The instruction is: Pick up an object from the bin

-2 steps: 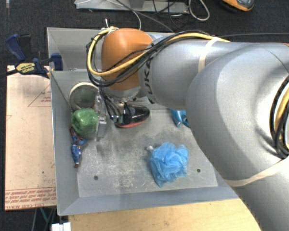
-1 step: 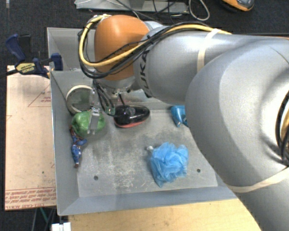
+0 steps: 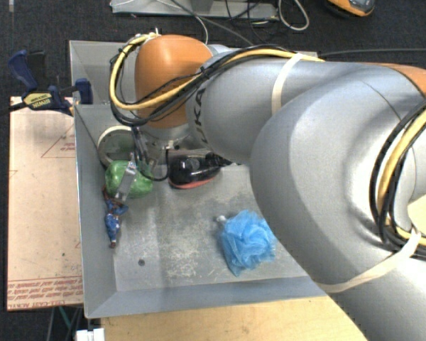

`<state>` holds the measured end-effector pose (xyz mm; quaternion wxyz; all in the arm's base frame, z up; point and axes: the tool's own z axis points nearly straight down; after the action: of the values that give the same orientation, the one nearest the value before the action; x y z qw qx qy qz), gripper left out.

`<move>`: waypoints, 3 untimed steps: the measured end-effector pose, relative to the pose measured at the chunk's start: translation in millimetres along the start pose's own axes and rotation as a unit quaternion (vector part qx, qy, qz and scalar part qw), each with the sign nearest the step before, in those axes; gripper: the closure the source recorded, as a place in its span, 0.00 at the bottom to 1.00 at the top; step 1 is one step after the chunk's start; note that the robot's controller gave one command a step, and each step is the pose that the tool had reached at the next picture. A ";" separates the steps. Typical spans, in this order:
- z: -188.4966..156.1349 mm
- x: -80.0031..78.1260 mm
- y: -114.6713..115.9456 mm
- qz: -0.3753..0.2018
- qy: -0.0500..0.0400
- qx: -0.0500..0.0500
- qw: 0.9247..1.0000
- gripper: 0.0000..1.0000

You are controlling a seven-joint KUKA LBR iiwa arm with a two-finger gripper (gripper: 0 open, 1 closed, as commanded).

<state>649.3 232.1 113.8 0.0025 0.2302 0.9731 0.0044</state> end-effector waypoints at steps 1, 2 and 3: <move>15.1 -5.3 -2.3 -0.030 -0.003 0.006 1.000 0.00; 35.8 -0.3 6.4 0.064 0.001 0.013 0.998 1.00; 35.8 -0.3 6.4 0.064 0.001 0.013 0.998 1.00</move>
Offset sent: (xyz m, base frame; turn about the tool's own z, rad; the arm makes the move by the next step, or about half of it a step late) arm 0.0014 0.0132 -0.0438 0.1251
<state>652.6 238.0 78.0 -0.0017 0.2922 0.9563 -0.0080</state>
